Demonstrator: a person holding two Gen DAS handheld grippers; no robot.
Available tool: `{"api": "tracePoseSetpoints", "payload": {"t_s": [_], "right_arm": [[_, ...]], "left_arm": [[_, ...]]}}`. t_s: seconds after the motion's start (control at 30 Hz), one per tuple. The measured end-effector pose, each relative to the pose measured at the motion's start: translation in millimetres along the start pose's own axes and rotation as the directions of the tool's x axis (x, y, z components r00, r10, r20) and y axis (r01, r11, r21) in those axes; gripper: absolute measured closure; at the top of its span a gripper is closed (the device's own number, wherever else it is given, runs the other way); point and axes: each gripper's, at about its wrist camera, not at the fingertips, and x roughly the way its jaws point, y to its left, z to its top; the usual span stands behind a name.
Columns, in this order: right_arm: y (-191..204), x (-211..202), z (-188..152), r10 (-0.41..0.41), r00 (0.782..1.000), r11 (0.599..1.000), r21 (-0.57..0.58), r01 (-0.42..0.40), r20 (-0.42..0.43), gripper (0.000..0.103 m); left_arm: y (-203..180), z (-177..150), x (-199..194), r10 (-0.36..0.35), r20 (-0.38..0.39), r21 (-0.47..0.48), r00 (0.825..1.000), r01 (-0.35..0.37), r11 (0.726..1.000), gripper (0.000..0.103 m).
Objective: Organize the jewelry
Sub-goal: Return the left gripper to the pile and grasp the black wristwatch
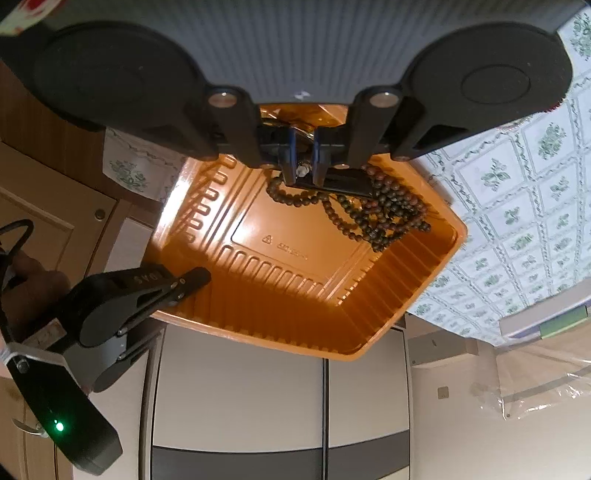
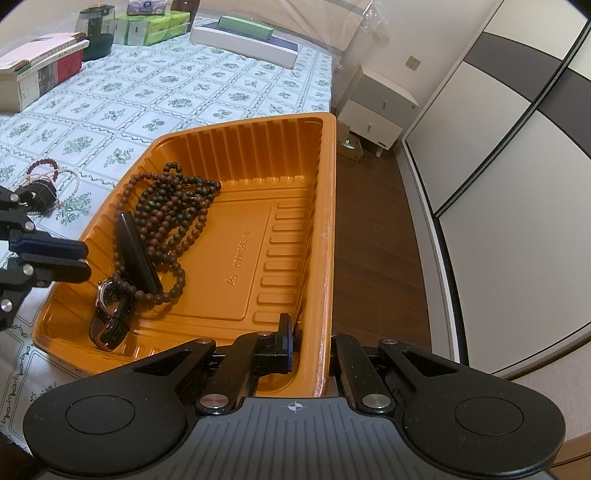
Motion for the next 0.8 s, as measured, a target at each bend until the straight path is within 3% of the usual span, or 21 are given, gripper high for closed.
{"api": "tracePoseSetpoints", "payload": {"t_s": [0.07, 0.27, 0.4, 0.63, 0.8], "right_arm": [[-0.1, 0.0, 0.0, 0.0, 1.0, 1.0, 0.001, 0.0, 0.0, 0.099], [-0.4, 0.0, -0.3, 0.001, 1.0, 1.0, 0.001, -0.001, 0.0, 0.099], [-0.4, 0.0, -0.4, 0.001, 1.0, 1.0, -0.001, -0.001, 0.001, 0.099], [-0.8, -0.6, -0.5, 0.001, 1.0, 1.0, 0.0, -0.001, 0.001, 0.099], [0.1, -1.3, -0.3, -0.001, 1.0, 1.0, -0.002, 0.001, 0.001, 0.099]], "left_arm": [[-0.4, -1.1, -1.5, 0.005, 0.002, -0.004, 1.0, -0.005, 1.0, 0.076], [14.1, -10.6, -16.5, 0.068, 0.016, -0.038, 0.998, -0.067, 0.997, 0.074], [32.7, -28.2, -38.4, 0.153, 0.01, -0.083, 0.988, -0.151, 0.985, 0.07], [76.8, -71.8, -76.5, 0.324, -0.056, -0.185, 0.944, -0.329, 0.926, 0.07], [102.6, -87.4, -81.1, 0.378, -0.111, -0.183, 0.919, -0.393, 0.901, 0.07]]}}
